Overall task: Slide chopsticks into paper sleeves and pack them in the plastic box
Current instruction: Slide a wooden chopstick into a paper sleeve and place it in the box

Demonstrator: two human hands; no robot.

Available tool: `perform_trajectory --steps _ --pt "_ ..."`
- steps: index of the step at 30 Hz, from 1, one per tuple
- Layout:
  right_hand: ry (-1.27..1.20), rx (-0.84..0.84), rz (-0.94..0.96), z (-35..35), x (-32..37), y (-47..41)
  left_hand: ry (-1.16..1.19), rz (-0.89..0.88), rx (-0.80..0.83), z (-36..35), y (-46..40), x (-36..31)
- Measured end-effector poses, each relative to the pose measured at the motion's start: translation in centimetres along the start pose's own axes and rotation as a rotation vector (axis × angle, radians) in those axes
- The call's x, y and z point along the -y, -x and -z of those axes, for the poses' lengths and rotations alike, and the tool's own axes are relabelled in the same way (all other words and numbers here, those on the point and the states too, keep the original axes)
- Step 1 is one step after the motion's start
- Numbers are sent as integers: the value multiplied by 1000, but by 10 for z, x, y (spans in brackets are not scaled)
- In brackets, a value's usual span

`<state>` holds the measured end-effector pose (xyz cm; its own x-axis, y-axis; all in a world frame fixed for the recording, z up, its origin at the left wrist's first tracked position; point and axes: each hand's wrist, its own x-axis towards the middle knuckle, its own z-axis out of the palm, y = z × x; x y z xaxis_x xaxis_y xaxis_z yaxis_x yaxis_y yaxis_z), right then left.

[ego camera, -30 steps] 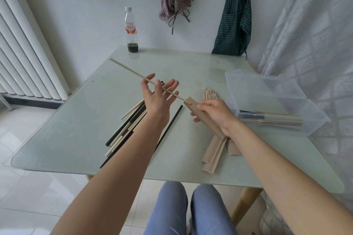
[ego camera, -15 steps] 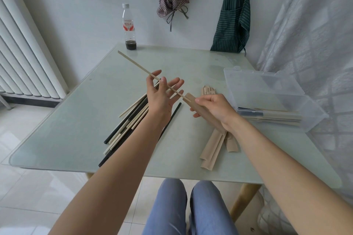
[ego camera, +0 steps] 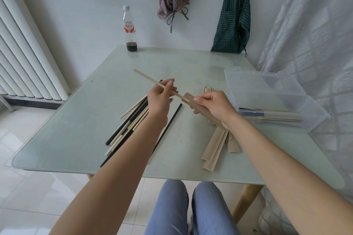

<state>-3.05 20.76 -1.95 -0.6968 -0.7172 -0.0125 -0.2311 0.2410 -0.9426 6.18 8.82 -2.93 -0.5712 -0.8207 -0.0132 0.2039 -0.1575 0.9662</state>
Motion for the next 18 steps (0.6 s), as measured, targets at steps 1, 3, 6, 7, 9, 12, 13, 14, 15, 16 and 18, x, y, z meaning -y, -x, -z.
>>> perform_trajectory --steps 1,3,6,7,9,12,13,14,15,16,18 --pt "2 -3 8 -2 1 -1 -48 0 78 -1 3 1" --pt "9 -7 19 -4 3 -2 -102 15 133 -2 6 1" --pt "14 -16 10 -3 2 -2 -10 -6 -58 0 1 -3" --pt "12 -15 5 -2 1 -2 3 -31 -94 2 -1 -5" --pt "-11 -3 -4 -3 1 -1 -54 -63 -67 6 -2 -6" --pt "-38 7 8 -7 2 -2 -131 -33 56 7 2 -5" --pt "-38 7 11 -8 3 -2 -133 -17 64 8 2 -4" --pt "-40 8 12 -9 3 -1 -128 -6 58 9 2 -4" --pt "-44 10 12 -9 3 -1 -119 1 51 11 1 -3" --pt "-49 16 13 -10 4 -1 -108 8 50 13 0 -3" --pt "-63 31 6 -13 6 0 -92 19 63 16 -2 -4"
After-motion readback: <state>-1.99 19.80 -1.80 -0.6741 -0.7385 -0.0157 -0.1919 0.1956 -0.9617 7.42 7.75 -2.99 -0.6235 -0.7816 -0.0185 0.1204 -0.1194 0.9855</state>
